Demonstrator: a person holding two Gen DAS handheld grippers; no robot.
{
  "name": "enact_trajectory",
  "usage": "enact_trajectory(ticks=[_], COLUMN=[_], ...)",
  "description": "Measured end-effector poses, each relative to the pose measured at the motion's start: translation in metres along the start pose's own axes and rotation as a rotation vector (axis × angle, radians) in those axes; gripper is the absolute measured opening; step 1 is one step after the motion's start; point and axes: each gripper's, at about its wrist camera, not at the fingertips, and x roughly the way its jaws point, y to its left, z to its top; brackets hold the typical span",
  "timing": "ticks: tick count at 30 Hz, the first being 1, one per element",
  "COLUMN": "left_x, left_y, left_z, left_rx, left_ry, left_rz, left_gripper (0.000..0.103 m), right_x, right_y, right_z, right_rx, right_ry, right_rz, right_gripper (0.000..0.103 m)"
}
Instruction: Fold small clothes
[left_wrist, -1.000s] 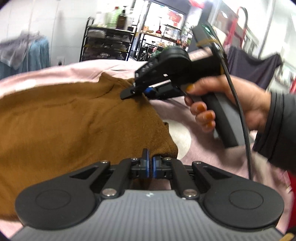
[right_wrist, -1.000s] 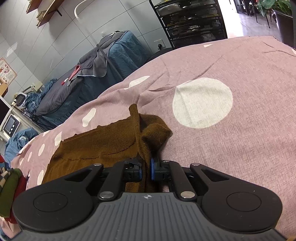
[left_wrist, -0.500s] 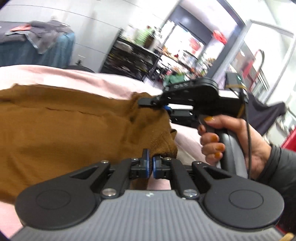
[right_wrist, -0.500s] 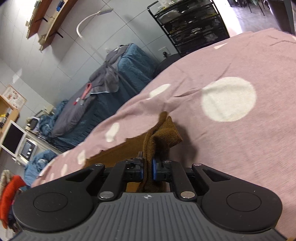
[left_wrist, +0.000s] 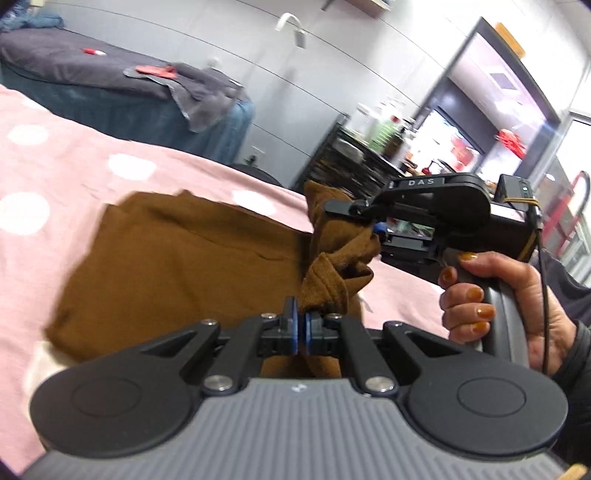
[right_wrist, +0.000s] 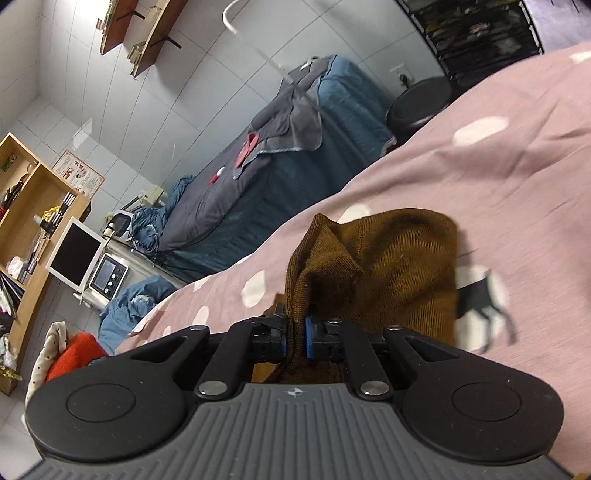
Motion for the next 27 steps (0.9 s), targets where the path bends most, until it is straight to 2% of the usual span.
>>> enact_trajectory(ticks=[13, 21, 27], left_x=[-0.017, -0.029, -0.025], left_y=[0.059, 0.087, 0.107], left_z=[0.010, 0.000, -0.008], left_rx=[-0.120, -0.171, -0.222], left_ry=[-0.060, -0.055, -0.019], left_rz=[0.111, 0.157, 0.172], left_gripper=[0.004, 0.004, 0.004], right_x=[0.066, 0.101, 0.118], right_y=[0.051, 0.073, 0.078], right_z=[-0.024, -0.043, -0.051], right_rx=[-0.106, -0.183, -0.213], right_ry=[0.106, 0.167, 0.180], right_rz=[0.000, -0.025, -0.054], right_gripper=[0.016, 0.016, 0.018])
